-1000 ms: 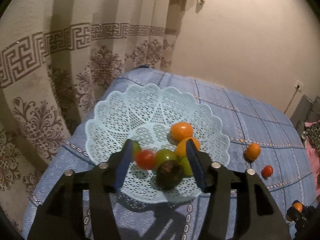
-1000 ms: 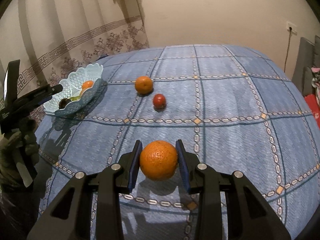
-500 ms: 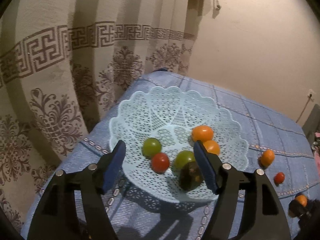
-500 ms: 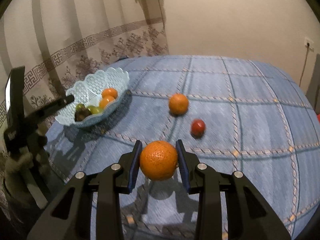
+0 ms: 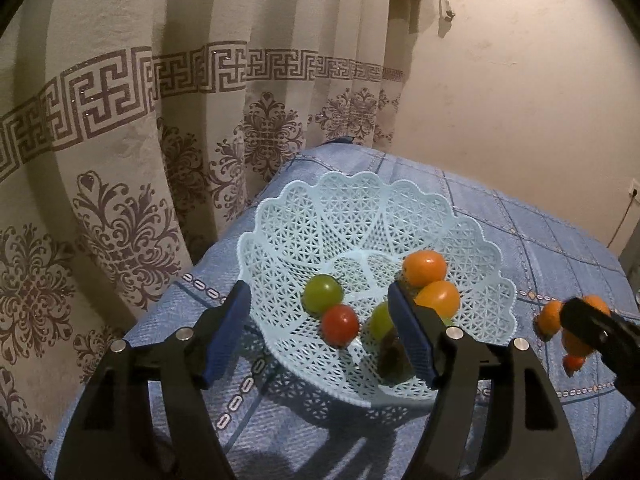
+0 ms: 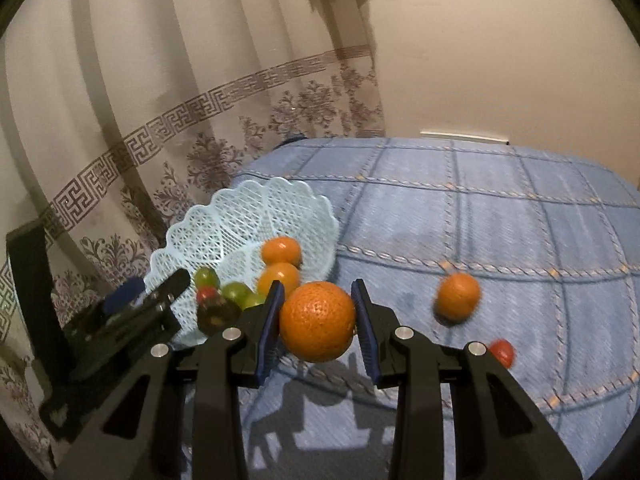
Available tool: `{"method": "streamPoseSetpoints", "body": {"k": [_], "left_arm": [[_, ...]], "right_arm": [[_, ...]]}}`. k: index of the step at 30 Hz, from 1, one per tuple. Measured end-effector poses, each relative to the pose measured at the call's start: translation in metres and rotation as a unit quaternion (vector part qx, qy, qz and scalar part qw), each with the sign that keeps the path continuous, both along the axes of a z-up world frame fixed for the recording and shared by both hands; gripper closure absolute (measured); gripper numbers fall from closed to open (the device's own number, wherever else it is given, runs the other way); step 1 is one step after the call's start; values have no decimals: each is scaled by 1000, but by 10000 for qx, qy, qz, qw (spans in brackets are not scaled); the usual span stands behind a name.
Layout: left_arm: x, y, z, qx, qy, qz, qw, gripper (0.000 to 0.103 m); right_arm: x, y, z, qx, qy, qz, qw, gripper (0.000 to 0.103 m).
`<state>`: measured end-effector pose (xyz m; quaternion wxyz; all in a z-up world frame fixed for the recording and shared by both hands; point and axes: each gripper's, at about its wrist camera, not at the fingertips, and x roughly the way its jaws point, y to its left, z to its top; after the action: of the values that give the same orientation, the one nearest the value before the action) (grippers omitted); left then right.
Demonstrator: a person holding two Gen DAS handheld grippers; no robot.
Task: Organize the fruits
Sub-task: 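Carry the orange to the basket and release it with the right gripper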
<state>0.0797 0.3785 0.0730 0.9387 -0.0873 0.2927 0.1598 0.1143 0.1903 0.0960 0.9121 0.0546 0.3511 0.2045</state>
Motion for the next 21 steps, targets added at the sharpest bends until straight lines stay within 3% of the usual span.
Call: {"method": "streamPoseSetpoints", "body": {"k": [16,21], "left_arm": [[-2,7,0,-95,-27,114,9999,30],[-1,7,-1,-106,2,131,9999,30]], "right_arm": [[45,42,-17,-7,250,178,9995,67],[47,43,-19,227,314,184,9991,63]]}}
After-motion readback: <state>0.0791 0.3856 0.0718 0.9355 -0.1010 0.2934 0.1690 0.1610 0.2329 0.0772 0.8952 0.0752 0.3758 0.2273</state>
